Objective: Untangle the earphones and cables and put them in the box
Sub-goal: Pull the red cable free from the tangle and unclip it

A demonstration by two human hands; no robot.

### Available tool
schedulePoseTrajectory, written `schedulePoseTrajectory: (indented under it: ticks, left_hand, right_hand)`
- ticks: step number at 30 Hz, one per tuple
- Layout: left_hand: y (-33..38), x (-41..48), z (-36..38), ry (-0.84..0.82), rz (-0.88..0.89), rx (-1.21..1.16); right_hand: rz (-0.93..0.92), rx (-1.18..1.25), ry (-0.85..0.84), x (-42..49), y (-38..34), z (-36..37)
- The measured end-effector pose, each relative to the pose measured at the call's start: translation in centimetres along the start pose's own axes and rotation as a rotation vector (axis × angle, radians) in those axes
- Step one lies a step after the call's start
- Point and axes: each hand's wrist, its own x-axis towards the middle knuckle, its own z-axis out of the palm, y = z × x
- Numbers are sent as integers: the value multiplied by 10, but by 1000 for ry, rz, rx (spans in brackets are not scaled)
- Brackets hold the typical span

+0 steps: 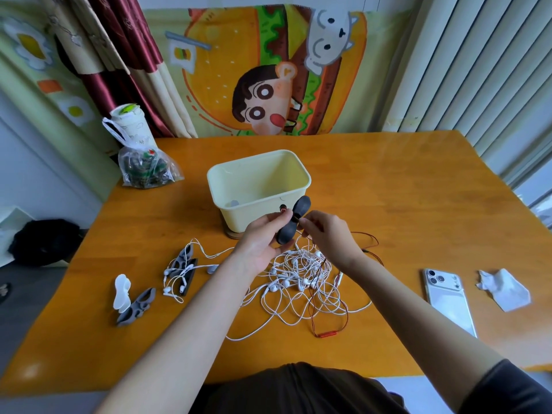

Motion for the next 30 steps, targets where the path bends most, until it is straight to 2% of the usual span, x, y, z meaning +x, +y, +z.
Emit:
schedulePoseTrajectory:
  ticks: [8, 21, 30]
  left_hand:
    - [2, -1, -6, 82, 5, -95]
    - [-1, -7, -8, -6, 98, 149]
    - [-1, -9, -13, -48, 50, -62]
  right_hand:
    - [-9, 2, -36, 6, -6, 12]
    - [-33, -49, -30, 3, -3, 14]
    - [24, -23, -15, 4, -2, 14]
